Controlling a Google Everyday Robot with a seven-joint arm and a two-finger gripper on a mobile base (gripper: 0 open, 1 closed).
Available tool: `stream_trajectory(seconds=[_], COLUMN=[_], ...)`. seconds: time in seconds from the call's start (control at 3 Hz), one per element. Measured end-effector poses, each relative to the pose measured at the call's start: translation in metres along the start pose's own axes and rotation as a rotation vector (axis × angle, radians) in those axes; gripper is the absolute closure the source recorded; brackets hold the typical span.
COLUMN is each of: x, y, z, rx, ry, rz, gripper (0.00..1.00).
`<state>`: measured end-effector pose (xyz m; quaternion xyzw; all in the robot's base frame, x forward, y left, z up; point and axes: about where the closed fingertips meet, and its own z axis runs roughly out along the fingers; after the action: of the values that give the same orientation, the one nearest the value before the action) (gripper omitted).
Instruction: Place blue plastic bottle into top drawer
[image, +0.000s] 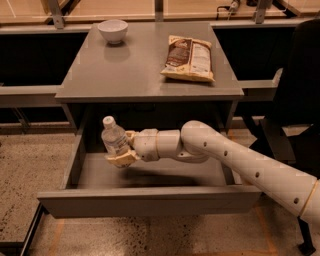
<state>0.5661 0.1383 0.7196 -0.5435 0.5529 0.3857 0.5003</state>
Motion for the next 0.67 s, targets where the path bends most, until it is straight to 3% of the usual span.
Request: stream_trajectory(seconds=[0.67], x=[0.021], y=[0.01], z=[0.025], rx=[0.001], ry=[-0.072], rz=[0.068], gripper=[0.36])
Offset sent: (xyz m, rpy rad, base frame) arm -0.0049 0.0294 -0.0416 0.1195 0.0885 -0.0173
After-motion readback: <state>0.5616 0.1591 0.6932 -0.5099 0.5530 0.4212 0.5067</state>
